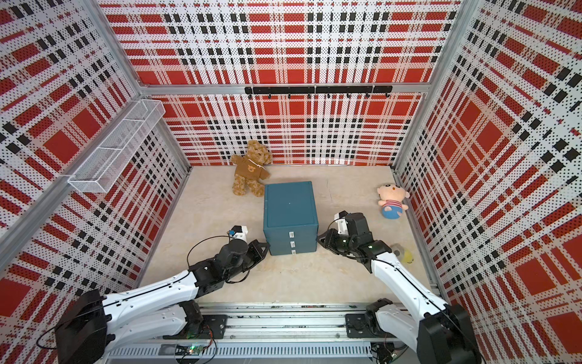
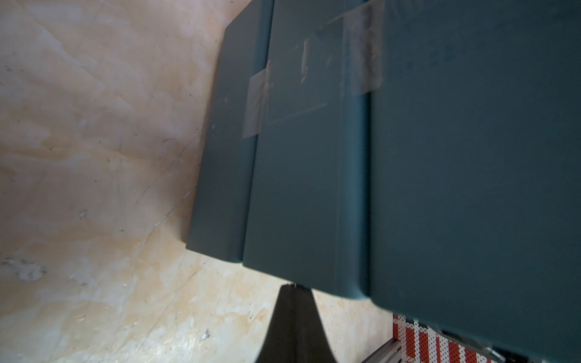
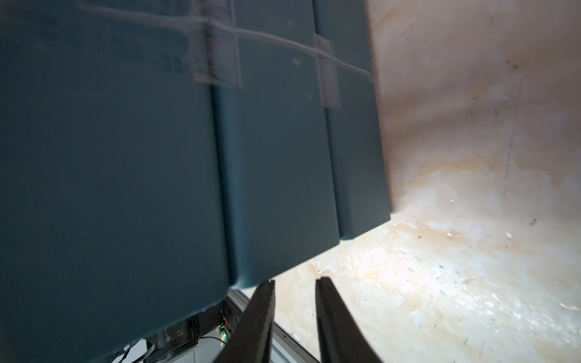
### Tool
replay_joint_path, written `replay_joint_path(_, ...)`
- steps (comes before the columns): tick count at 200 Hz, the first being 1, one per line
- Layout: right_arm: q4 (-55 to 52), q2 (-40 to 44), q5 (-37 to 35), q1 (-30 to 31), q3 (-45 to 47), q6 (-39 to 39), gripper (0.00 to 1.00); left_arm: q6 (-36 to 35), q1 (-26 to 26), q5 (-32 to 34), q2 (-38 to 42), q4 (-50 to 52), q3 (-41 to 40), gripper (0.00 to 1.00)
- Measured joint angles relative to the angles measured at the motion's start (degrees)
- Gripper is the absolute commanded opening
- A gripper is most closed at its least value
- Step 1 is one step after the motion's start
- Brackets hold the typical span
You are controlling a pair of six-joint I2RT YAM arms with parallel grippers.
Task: Take the seed bags out of the drawer
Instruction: Move the storage box to the center of the board.
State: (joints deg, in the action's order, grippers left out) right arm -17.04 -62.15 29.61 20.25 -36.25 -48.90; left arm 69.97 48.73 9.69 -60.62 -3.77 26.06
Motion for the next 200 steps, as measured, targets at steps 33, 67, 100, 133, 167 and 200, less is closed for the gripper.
replay_joint_path(33, 1.18, -4.24, 0.24, 0.07, -2.73, 0.55, 0.32, -1.09, -2.43, -2.27, -2.16, -1.84, 0.48, 0.0)
replay_joint_path(67, 1.95, -7.98, 0.24, 0.26, -5.4, 1.27, 0.32, -2.58, -4.2, -5.14, -5.44, -3.39, 1.79, 0.0)
replay_joint_path(100, 2.23, -12.26, -0.11, 0.26, -8.98, 1.73, 0.33, -4.22, -7.08, -7.91, -9.29, -4.81, 3.78, 0.0)
replay_joint_path(133, 2.1, -17.05, -1.03, 0.26, -14.03, 2.99, 0.33, -6.21, -10.23, -10.38, -13.97, -6.1, 6.95, 0.0)
replay_joint_path(167, 2.36, -18.62, -1.75, 0.26, -15.78, 2.93, 0.31, -8.15, -10.67, -12.61, -17.62, -6.88, 10.32, 0.0)
replay_joint_path(200, 3.63, -12.7, -3.98, 1.55, -10.73, 0.02, 0.32, -9.03, -6.73, -12.87, -17.44, -7.28, 10.56, 0.02)
